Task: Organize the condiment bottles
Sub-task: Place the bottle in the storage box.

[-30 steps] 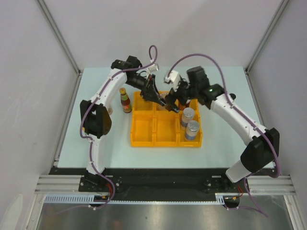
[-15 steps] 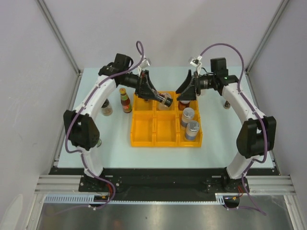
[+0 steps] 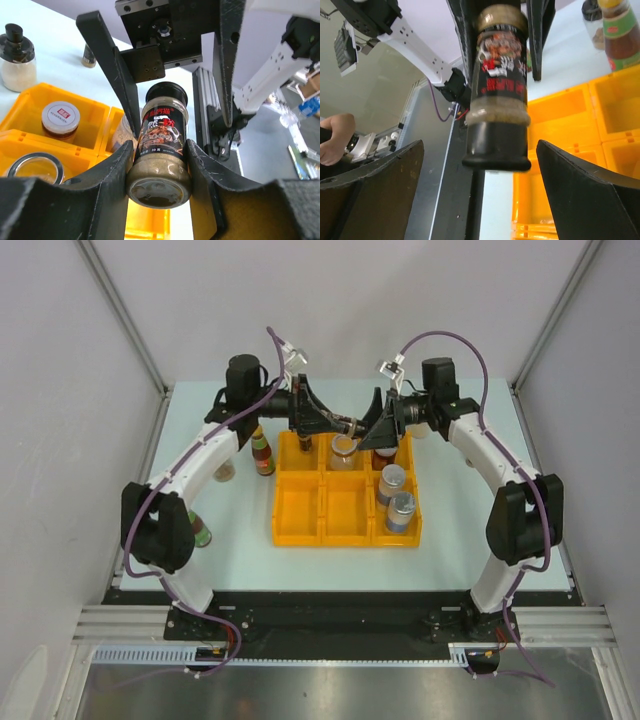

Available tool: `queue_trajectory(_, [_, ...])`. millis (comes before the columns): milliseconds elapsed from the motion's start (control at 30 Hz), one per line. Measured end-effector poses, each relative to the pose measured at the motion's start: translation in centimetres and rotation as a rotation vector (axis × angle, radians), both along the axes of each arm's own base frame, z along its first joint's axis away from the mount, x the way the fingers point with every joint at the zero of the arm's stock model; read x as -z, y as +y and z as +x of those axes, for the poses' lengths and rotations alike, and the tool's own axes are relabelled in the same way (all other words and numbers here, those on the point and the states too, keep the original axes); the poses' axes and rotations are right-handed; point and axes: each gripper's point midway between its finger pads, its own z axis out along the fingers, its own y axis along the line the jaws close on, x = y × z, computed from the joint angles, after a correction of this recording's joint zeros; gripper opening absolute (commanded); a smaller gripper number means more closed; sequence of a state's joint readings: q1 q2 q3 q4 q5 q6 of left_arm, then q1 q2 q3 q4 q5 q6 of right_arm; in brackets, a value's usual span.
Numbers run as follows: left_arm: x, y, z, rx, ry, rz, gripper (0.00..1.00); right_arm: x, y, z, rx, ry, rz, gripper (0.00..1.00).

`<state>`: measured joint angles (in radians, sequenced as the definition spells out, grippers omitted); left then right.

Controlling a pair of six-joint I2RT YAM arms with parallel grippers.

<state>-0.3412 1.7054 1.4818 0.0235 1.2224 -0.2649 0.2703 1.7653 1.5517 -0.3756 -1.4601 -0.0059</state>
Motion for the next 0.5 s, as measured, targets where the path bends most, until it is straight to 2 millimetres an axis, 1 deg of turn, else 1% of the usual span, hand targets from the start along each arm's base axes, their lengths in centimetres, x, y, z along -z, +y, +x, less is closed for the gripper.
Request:
queue_trajectory(33, [0.0,-0.1,0.1,-0.007,0.006,-0.004,0.0,-0.3,0.1,0.2,0.003,-0.008,0.006,0.98])
queue_trajectory(67, [-0.1,-0.2,0.2,-0.011,0.009,-0.01,0.0,-0.6,0.1,0.3,0.007,-0.017,0.011,0.93])
queue_trajectory(133, [-0.6,-0.4,0.4,-0.017,-0.003,-0.028,0.0,-1.3,0.2,0.4,0.01,-0.028,0.021,0.86])
queue_trajectory(167, [-0.8,-0.4,0.4,-0.02,-0.005,-0.032,0.0,-1.6,0.3,0.5,0.011,-0.036,0.027,0.8])
queue_trajectory(233, [-1.0,-0.5,0.5,-0.026,-0.009,-0.041,0.0,-2.2,0.6,0.6,0.008,-0.049,0.038,0.73])
queue_trajectory(267, [-1.1,-0.5,0.5,-0.026,-0.007,-0.044,0.0,-2.5,0.8,0.6,0.008,-0.053,0.041,0.67])
queue_trajectory(333, [-1.3,-0.5,0.4,-0.019,-0.01,-0.051,0.0,-2.7,1.0,0.8,0.016,-0.054,0.042,0.62])
queue_trajectory(367, [-1.5,-0.5,0.3,-0.017,-0.013,-0.053,0.0,-2.7,1.0,0.8,0.017,-0.054,0.043,0.51])
queue_trajectory(433, [-1.7,-0.5,0.1,-0.012,-0.012,-0.056,0.0,-2.8,1.1,0.9,0.021,-0.059,0.046,0.36])
queue_trajectory(500, [-2.0,-0.5,0.0,-0.01,-0.017,-0.061,0.0,-2.7,1.2,1.2,0.04,-0.043,0.041,0.24])
